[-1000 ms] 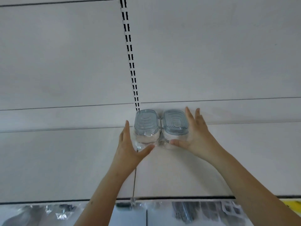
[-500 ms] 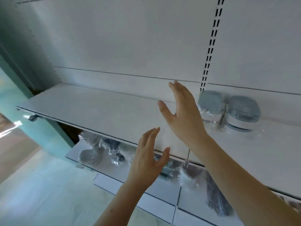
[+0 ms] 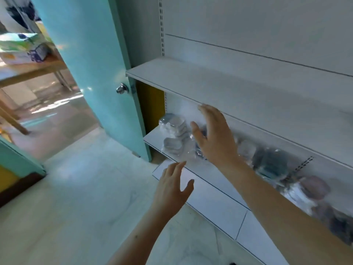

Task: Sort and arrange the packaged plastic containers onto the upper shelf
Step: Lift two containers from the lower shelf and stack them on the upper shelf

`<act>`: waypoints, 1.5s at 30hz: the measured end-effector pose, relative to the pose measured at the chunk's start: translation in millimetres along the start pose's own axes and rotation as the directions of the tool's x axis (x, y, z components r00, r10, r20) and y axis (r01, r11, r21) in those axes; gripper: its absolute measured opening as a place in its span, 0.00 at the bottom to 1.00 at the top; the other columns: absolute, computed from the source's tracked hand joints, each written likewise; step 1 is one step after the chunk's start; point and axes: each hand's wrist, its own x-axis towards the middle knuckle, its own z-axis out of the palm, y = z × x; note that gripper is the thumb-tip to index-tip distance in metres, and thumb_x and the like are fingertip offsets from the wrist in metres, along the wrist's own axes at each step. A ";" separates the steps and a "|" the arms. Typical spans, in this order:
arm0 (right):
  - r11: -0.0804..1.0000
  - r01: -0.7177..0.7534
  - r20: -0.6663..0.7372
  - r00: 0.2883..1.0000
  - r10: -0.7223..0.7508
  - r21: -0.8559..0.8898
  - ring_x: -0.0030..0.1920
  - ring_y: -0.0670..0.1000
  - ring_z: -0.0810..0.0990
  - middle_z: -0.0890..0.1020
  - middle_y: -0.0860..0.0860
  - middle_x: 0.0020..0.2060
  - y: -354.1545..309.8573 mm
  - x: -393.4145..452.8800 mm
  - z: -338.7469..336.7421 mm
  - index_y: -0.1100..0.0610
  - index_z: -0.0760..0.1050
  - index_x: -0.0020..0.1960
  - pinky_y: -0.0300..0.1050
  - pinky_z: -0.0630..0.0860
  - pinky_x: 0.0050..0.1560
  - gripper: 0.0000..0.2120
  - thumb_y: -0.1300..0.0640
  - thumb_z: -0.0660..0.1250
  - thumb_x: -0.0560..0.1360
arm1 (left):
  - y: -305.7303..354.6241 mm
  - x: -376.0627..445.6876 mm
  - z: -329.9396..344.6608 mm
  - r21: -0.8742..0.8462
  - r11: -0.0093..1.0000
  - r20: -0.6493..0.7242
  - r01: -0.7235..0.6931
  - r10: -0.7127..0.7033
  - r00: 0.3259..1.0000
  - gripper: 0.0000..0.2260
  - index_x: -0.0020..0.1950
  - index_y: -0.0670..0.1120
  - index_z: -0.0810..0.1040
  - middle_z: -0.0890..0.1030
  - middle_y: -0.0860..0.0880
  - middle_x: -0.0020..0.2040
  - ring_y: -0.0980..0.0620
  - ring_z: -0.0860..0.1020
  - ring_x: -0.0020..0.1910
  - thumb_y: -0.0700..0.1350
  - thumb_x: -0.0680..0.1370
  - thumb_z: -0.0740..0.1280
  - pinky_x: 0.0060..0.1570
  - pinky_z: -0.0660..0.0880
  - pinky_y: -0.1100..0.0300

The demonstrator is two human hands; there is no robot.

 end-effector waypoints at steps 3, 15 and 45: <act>1.000 -0.017 0.090 0.996 0.019 -0.022 0.71 0.53 0.70 0.73 0.54 0.71 -16.6 10.1 48.0 0.57 0.69 0.73 0.40 0.65 0.66 0.31 0.37 0.52 0.80 | -49.9 0.8 -15.8 0.016 0.998 0.050 0.065 -0.066 0.997 0.28 0.79 0.54 0.60 0.64 0.55 0.76 0.54 0.64 0.73 0.60 0.81 0.63 0.70 0.64 0.60; 0.963 -0.255 0.367 0.891 0.268 -0.085 0.71 0.56 0.69 0.68 0.57 0.73 86.2 149.7 245.9 0.59 0.65 0.75 0.45 0.69 0.65 0.25 0.53 0.65 0.81 | -214.3 161.8 -9.1 0.013 0.956 0.161 0.294 -0.292 0.943 0.28 0.79 0.51 0.62 0.67 0.50 0.75 0.49 0.68 0.72 0.56 0.80 0.65 0.68 0.68 0.56; 0.704 -0.658 0.296 0.639 0.710 -0.267 0.59 0.60 0.75 0.75 0.60 0.59 175.4 178.5 543.2 0.65 0.69 0.60 0.49 0.73 0.53 0.14 0.70 0.57 0.75 | -393.2 568.2 152.5 0.251 0.967 0.297 -0.048 -0.029 0.955 0.36 0.74 0.51 0.65 0.71 0.42 0.63 0.41 0.76 0.58 0.58 0.71 0.76 0.53 0.80 0.50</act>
